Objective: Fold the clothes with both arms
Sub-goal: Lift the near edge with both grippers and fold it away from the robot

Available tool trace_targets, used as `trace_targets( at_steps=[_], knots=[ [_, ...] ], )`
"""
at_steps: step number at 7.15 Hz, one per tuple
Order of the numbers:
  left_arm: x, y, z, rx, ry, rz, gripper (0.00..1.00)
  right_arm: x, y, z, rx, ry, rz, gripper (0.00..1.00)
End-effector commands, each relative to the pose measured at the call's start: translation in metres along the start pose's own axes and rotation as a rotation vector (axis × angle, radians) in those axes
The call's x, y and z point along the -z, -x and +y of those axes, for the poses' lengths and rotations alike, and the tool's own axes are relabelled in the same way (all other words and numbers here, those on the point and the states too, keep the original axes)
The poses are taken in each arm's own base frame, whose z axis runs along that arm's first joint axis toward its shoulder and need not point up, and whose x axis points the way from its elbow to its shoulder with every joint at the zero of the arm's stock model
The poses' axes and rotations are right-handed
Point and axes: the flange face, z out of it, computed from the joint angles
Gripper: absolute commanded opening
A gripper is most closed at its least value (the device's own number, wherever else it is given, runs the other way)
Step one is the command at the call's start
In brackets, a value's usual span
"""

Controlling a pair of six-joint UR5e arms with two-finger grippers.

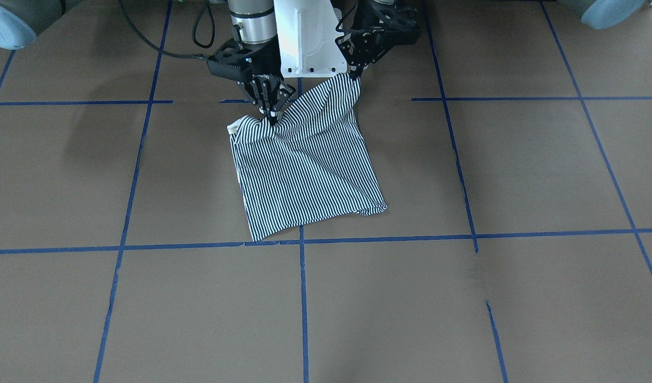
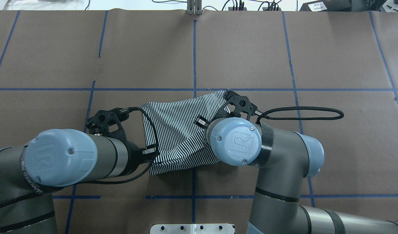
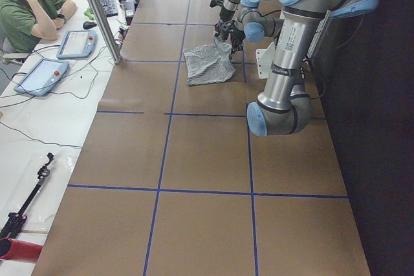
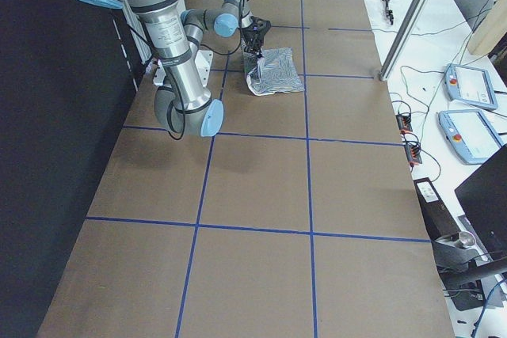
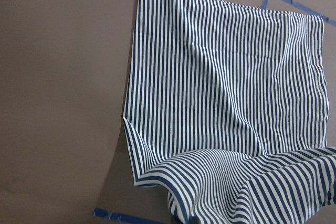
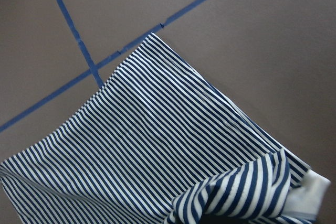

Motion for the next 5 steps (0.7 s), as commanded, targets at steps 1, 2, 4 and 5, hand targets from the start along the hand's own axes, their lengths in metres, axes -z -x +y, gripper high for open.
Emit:
trace_targets(
  at_steps=[1, 2, 4, 5],
  knots=[
    [-0.026, -0.005, -0.042, -0.012, -0.064, -0.04, 0.0, -0.06, 0.021, -0.03, 0.001, -0.054, 0.012, 0.0],
    [-0.047, -0.004, -0.062, -0.012, -0.087, -0.046, 0.0, -0.083, 0.025, -0.031, -0.001, -0.059, 0.016, 0.0],
    [-0.081, 0.0, -0.09, -0.019, -0.116, -0.047, 0.0, -0.098, 0.031, -0.028, 0.004, -0.065, 0.038, 0.0],
    [-0.096, 0.004, -0.102, -0.018, -0.127, -0.049, 0.0, -0.106, 0.028, -0.028, 0.005, -0.07, 0.056, 0.0]
  ],
)
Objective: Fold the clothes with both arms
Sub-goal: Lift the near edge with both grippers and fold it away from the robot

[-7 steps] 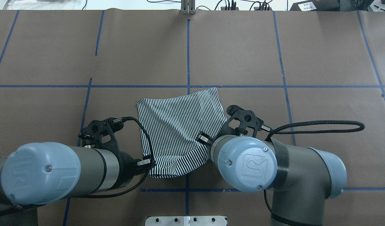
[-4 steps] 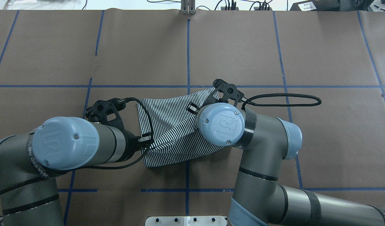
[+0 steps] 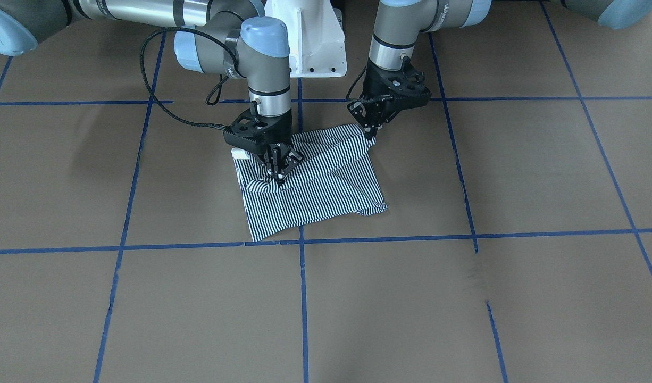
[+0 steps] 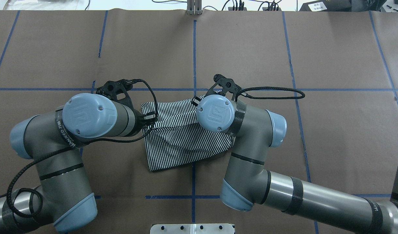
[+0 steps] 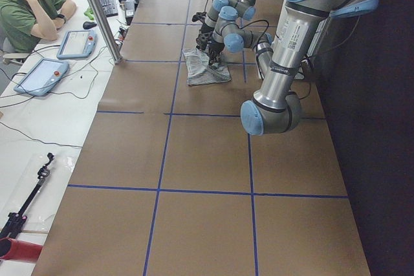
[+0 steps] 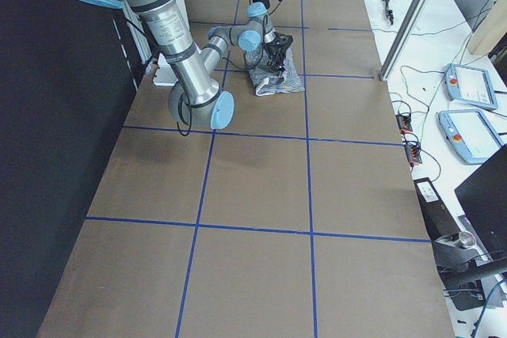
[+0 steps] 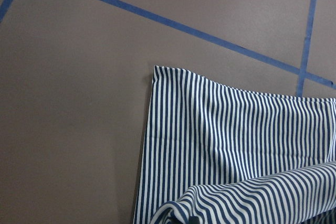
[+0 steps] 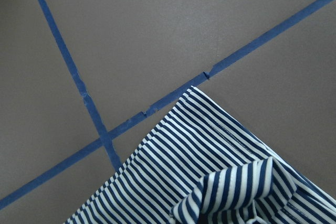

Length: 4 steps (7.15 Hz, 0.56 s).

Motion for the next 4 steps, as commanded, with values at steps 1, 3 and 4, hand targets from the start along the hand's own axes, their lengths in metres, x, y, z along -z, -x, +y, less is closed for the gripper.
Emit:
trace_targets(
  at_steps=[1, 3, 4],
  knots=[
    [-0.039, 0.006, -0.019, 0.0, -0.02, -0.003, 0.0, -0.018, -0.003, 0.001, 0.007, -0.011, 0.031, 0.0],
    [-0.065, 0.005, -0.029, 0.007, -0.028, -0.022, 0.0, -0.02, -0.004, 0.001, 0.011, -0.012, 0.036, 0.0],
    [-0.071, 0.007, -0.03, -0.01, -0.028, -0.033, 0.0, -0.021, -0.004, 0.001, 0.011, -0.012, 0.037, 0.0]
  ],
)
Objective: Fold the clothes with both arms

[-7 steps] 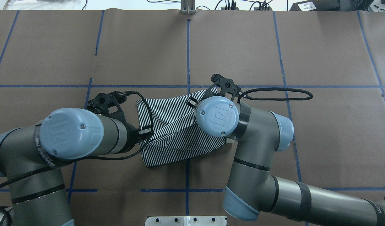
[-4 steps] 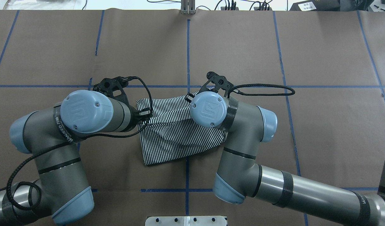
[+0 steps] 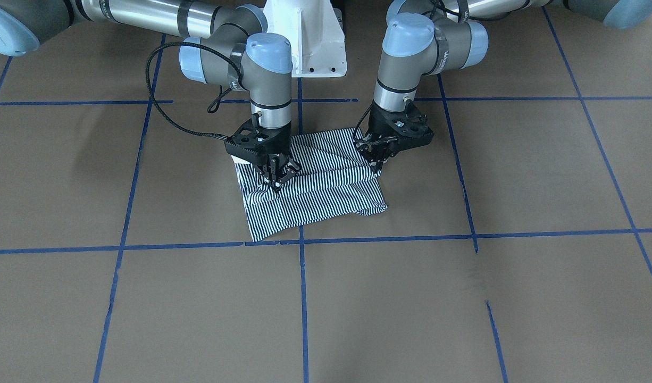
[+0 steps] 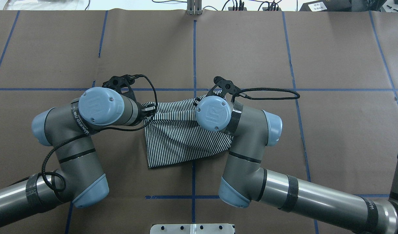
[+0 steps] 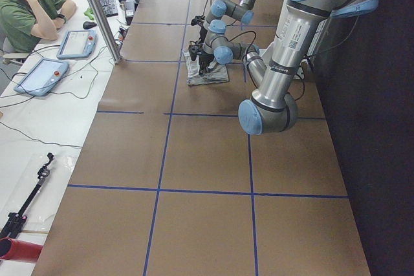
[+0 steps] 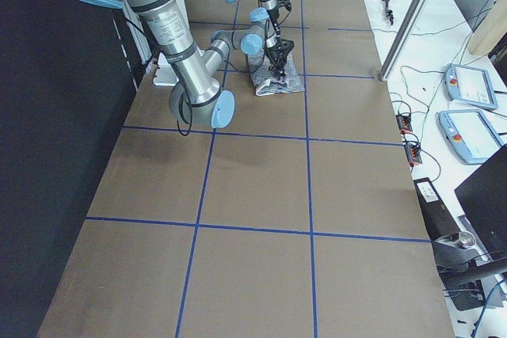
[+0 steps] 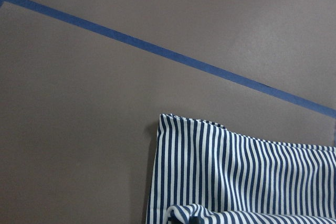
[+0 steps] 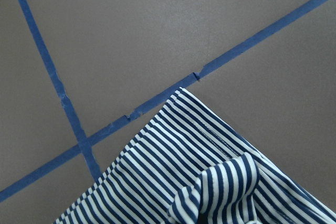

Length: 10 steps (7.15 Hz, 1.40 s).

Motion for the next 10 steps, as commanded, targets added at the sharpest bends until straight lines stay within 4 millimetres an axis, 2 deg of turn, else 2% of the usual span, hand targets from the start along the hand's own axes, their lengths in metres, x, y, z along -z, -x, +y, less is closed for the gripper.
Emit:
trace_targets(
  at_steps=[1, 2, 3, 5, 6, 8, 10],
  knots=[
    [-0.011, 0.001, -0.002, -0.018, -0.001, -0.015, 0.0, -0.001, 0.0, 0.0, 0.015, 0.001, 0.002, 0.0],
    [-0.011, 0.001, -0.002, -0.021, -0.001, -0.013, 0.41, -0.002, -0.001, 0.0, 0.084, 0.0, 0.005, 0.67],
    [-0.004, -0.001, -0.003, -0.132, -0.002, 0.0, 0.99, 0.003, 0.005, 0.001, 0.144, 0.002, -0.005, 1.0],
    [0.023, 0.004, -0.04, -0.237, -0.04, 0.035, 1.0, 0.023, 0.024, 0.004, 0.155, 0.016, -0.038, 1.0],
    [0.024, 0.01, -0.048, -0.253, -0.008, 0.04, 1.0, 0.03, 0.023, 0.005, 0.17, 0.022, -0.05, 1.0],
    [0.025, 0.012, -0.049, -0.25, -0.009, 0.051, 1.0, 0.038, 0.012, 0.005, 0.291, 0.02, -0.045, 1.0],
    [0.024, 0.01, -0.047, -0.245, -0.007, 0.052, 1.0, 0.047, 0.001, 0.017, 0.472, 0.024, 0.02, 1.0]
  ],
)
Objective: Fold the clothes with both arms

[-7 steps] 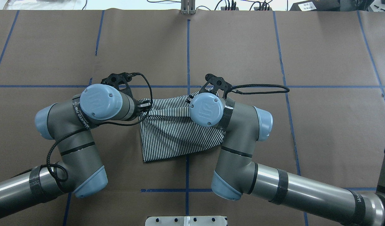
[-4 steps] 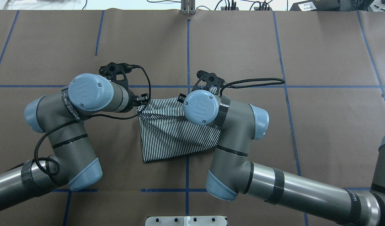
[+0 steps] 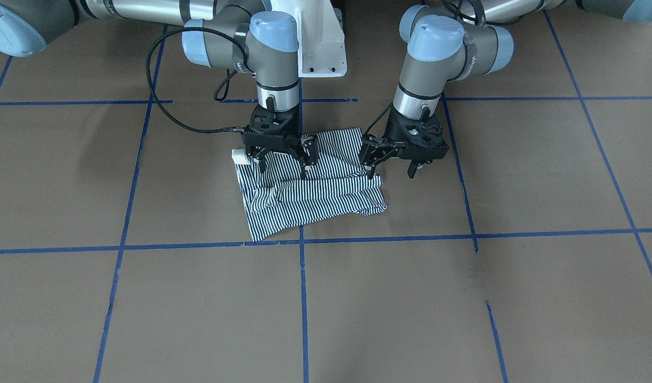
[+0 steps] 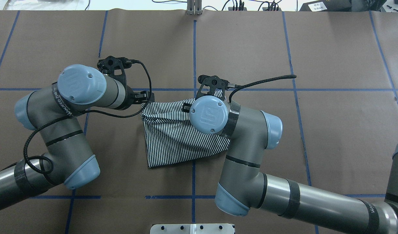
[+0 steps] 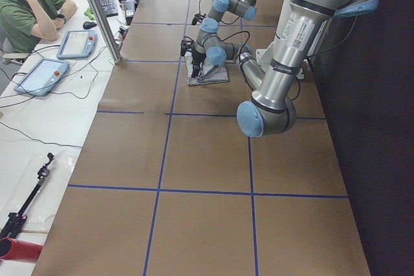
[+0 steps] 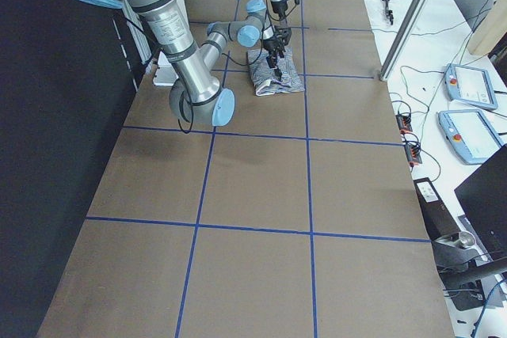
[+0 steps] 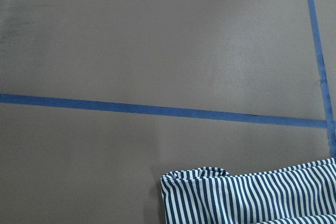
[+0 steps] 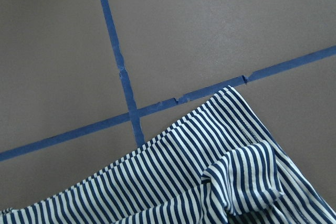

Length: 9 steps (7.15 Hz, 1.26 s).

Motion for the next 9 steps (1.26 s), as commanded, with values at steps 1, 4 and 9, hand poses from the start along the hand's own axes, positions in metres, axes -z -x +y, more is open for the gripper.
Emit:
trace_targets(
  at_steps=[1, 4, 9],
  knots=[
    [0.0, -0.001, 0.001, 0.003, 0.002, 0.002, 1.0, 0.013, -0.015, 0.018, 0.149, 0.022, 0.037, 1.0],
    [0.0, -0.001, 0.002, 0.002, 0.003, 0.003, 1.0, -0.007, -0.022, 0.061, 0.231, 0.035, 0.071, 1.0],
    [-0.001, 0.0, 0.002, 0.001, 0.003, 0.002, 1.0, -0.035, -0.006, 0.053, 0.285, 0.019, 0.123, 1.0]
  ],
)
